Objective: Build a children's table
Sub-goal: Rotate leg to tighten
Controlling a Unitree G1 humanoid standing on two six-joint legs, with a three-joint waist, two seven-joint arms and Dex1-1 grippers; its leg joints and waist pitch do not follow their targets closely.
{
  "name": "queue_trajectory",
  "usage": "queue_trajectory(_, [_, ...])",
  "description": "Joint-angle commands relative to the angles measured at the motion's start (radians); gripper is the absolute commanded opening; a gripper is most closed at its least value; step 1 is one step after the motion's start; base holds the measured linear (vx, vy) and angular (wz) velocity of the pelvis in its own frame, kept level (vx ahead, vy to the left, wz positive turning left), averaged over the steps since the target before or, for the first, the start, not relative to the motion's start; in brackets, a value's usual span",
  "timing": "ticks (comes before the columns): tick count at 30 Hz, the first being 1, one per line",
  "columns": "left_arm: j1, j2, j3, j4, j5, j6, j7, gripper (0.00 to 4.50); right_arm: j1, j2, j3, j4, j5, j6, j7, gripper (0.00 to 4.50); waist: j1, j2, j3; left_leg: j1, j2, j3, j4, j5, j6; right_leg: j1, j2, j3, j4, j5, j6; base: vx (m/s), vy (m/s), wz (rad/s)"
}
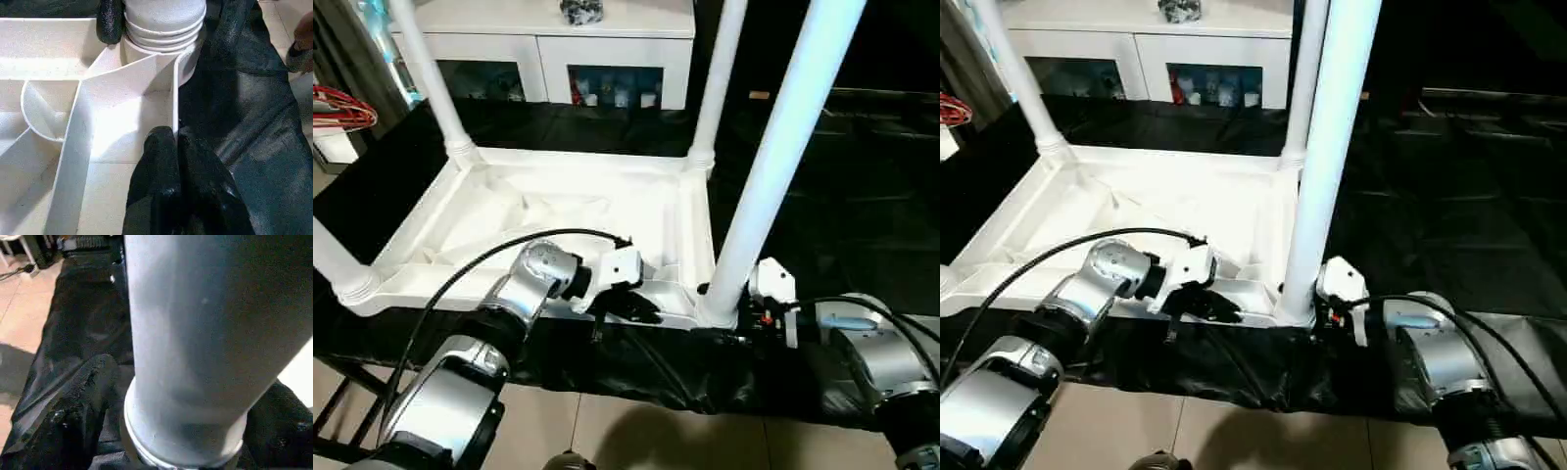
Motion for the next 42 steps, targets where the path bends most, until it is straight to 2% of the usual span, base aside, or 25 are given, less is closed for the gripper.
queue_trajectory(1, [-0.051,-0.006,0.015,0.002,-0.012,-0.017,0.03,0.0,0.007,0.017,0.074,-0.038,-0.003,0.006,0.073,3.56,-0.002,-0.017,-0.061,0.01,0.047,-0.015,-0.056,-0.251,0.085,0.05,-0.066,0.039,-0.065,-0.258,-0.21,0.0,0.0,0.0])
queue_trajectory(2, [-0.051,-0.005,0.015,0.004,-0.012,-0.018,0.031,0.0,0.007,0.018,0.073,-0.041,-0.002,0.008,0.073,3.56,-0.001,-0.018,-0.061,0.011,0.047,-0.015,-0.056,-0.251,0.084,0.049,-0.066,0.038,-0.064,-0.258,-0.21,0.0,0.0,0.0])
queue_trajectory(4, [-0.053,-0.004,0.017,0.008,-0.014,-0.02,0.031,0.0,0.007,0.023,0.072,-0.044,0.001,0.014,0.074,3.25,0.001,-0.018,-0.061,0.01,0.048,-0.015,-0.056,-0.25,0.085,0.049,-0.067,0.039,-0.063,-0.263,-0.21,0.0,0.0,0.0])
queue_trajectory(5, [-0.053,-0.005,0.018,0.01,-0.015,-0.021,0.032,0.0,0.008,0.025,0.074,-0.044,0.003,0.015,0.076,3.18,0.001,-0.022,-0.06,0.01,0.048,-0.015,-0.057,-0.252,0.085,0.05,-0.067,0.038,-0.065,-0.274,-0.207,0.0,0.0,0.0])
queue_trajectory(10, [-0.049,-0.002,0.02,0.014,-0.016,-0.029,0.027,0.0,0.013,0.029,0.084,-0.043,0.009,0.019,0.087,2.79,0.006,-0.021,-0.061,0.01,0.048,-0.016,-0.056,-0.246,0.083,0.049,-0.068,0.039,-0.064,-0.284,-0.197,0.0,0.0,0.0])
queue_trajectory(15, [-0.049,-0.002,0.02,0.019,-0.015,-0.031,0.03,0.0,0.013,0.039,0.076,-0.04,0.02,0.03,0.083,2.74,0.007,-0.022,-0.061,0.009,0.047,-0.015,-0.055,-0.237,0.086,0.05,-0.068,0.038,-0.063,-0.276,-0.199,0.0,0.0,0.0])
queue_trajectory(18, [-0.052,-0.016,0.032,0.024,-0.015,-0.015,0.076,0.0,0.014,0.07,0.056,-0.019,0.031,0.038,0.044,2.73,0.007,-0.02,-0.061,0.009,0.047,-0.015,-0.056,-0.244,0.082,0.049,-0.068,0.038,-0.065,-0.292,-0.197,0.0,0.0,0.0])
queue_trajectory(19, [-0.058,-0.03,0.04,0.033,-0.003,0.021,0.148,0.0,0.01,0.106,0.033,0.006,0.027,0.033,-0.025,2.72,0.006,-0.019,-0.06,0.009,0.048,-0.016,-0.057,-0.25,0.078,0.048,-0.068,0.038,-0.065,-0.3,-0.195,0.0,0.0,0.0])
queue_trajectory(20, [-0.059,-0.032,0.041,0.034,-0.002,0.026,0.156,0.0,0.009,0.11,0.031,0.009,0.026,0.032,-0.033,2.72,0.004,-0.018,-0.058,0.01,0.047,-0.016,-0.059,-0.263,0.07,0.046,-0.068,0.038,-0.068,-0.318,-0.193,0.0,0.0,0.0])
queue_trajectory(21, [-0.064,-0.057,0.054,0.037,0.0,0.058,0.224,0.0,-0.01,0.162,-0.003,0.06,0.005,0.022,-0.164,2.72,0.001,-0.018,-0.057,0.012,0.046,-0.017,-0.061,-0.282,0.056,0.045,-0.068,0.037,-0.071,-0.353,-0.185,0.0,0.0,0.0])
queue_trajectory(22, [-0.064,-0.061,0.055,0.037,0.0,0.064,0.234,0.0,-0.013,0.171,-0.008,0.07,0.001,0.021,-0.187,2.72,-0.001,-0.019,-0.056,0.013,0.046,-0.018,-0.063,-0.289,0.046,0.043,-0.07,0.037,-0.072,-0.369,-0.182,0.0,0.0,0.0])
queue_trajectory(24, [-0.063,-0.085,0.059,0.034,0.004,0.088,0.286,0.0,-0.033,0.216,-0.031,0.121,-0.025,0.011,-0.309,2.72,-0.015,-0.019,-0.055,0.012,0.042,-0.023,-0.068,-0.313,0.025,0.046,-0.071,0.034,-0.076,-0.418,-0.166,0.0,0.0,0.0])
queue_trajectory(25, [-0.061,-0.1,0.059,0.032,0.009,0.101,0.314,0.0,-0.042,0.24,-0.04,0.145,-0.039,0.007,-0.37,2.72,-0.022,-0.017,-0.054,0.01,0.043,-0.025,-0.07,-0.317,0.019,0.047,-0.07,0.034,-0.078,-0.424,-0.157,0.0,0.0,0.0])
queue_trajectory(26, [-0.058,-0.116,0.059,0.029,0.013,0.114,0.344,0.0,-0.051,0.264,-0.049,0.168,-0.051,0.013,-0.433,2.72,-0.028,-0.017,-0.055,0.016,0.042,-0.023,-0.069,-0.325,0.018,0.043,-0.07,0.036,-0.081,-0.414,-0.161,0.0,0.0,0.0])
queue_trajectory(28, [-0.057,-0.145,0.063,0.025,0.019,0.139,0.4,0.0,-0.066,0.302,-0.065,0.202,-0.068,0.031,-0.525,2.72,-0.037,-0.016,-0.056,0.014,0.04,-0.022,-0.069,-0.318,0.018,0.044,-0.067,0.037,-0.077,-0.373,-0.177,0.0,0.0,0.0])
queue_trajectory(30, [-0.054,-0.173,0.067,0.016,0.024,0.164,0.451,0.0,-0.083,0.34,-0.085,0.232,-0.088,0.036,-0.629,2.72,-0.04,-0.016,-0.057,0.015,0.038,-0.02,-0.066,-0.31,0.026,0.044,-0.066,0.038,-0.078,-0.353,-0.18,0.0,0.0,0.0])
queue_trajectory(31, [-0.048,-0.201,0.07,0.002,0.026,0.189,0.5,0.0,-0.106,0.376,-0.111,0.273,-0.105,0.055,-0.749,2.72,-0.041,-0.017,-0.058,0.013,0.038,-0.019,-0.066,-0.293,0.027,0.045,-0.067,0.039,-0.075,-0.338,-0.183,0.0,0.0,0.0])
queue_trajectory(33, [-0.044,-0.215,0.069,-0.008,0.027,0.199,0.522,0.0,-0.121,0.394,-0.124,0.3,-0.113,0.063,-0.807,2.72,-0.042,-0.015,-0.059,0.014,0.037,-0.019,-0.066,-0.284,0.027,0.045,-0.065,0.037,-0.075,-0.325,-0.186,0.0,0.0,0.0])
queue_trajectory(35, [-0.015,-0.251,0.057,-0.05,0.025,0.211,0.529,0.0,-0.138,0.418,-0.123,0.33,-0.133,0.039,-0.86,2.72,-0.041,-0.013,-0.061,0.014,0.039,-0.019,-0.066,-0.276,0.032,0.047,-0.066,0.039,-0.072,-0.3,-0.188,0.0,0.0,0.0])
queue_trajectory(36, [-0.005,-0.256,0.049,-0.06,0.025,0.209,0.52,0.0,-0.138,0.421,-0.123,0.332,-0.13,0.026,-0.852,2.72,-0.04,-0.011,-0.06,0.013,0.039,-0.018,-0.065,-0.276,0.037,0.047,-0.064,0.039,-0.072,-0.282,-0.19,0.0,0.0,0.0])
queue_trajectory(37, [0.001,-0.257,0.044,-0.067,0.026,0.209,0.516,0.0,-0.14,0.424,-0.123,0.337,-0.128,0.016,-0.849,3.26,-0.041,-0.012,-0.061,0.012,0.039,-0.018,-0.064,-0.278,0.04,0.048,-0.065,0.039,-0.072,-0.273,-0.191,0.0,0.0,0.0])
queue_trajectory(42, [0.019,-0.228,0.05,-0.094,0.012,0.177,0.484,0.0,-0.122,0.403,-0.14,0.289,-0.088,0.033,-0.757,3.55,-0.041,-0.011,-0.06,0.011,0.039,-0.019,-0.067,-0.293,0.05,0.05,-0.063,0.039,-0.074,-0.283,-0.178,0.0,0.0,0.0])
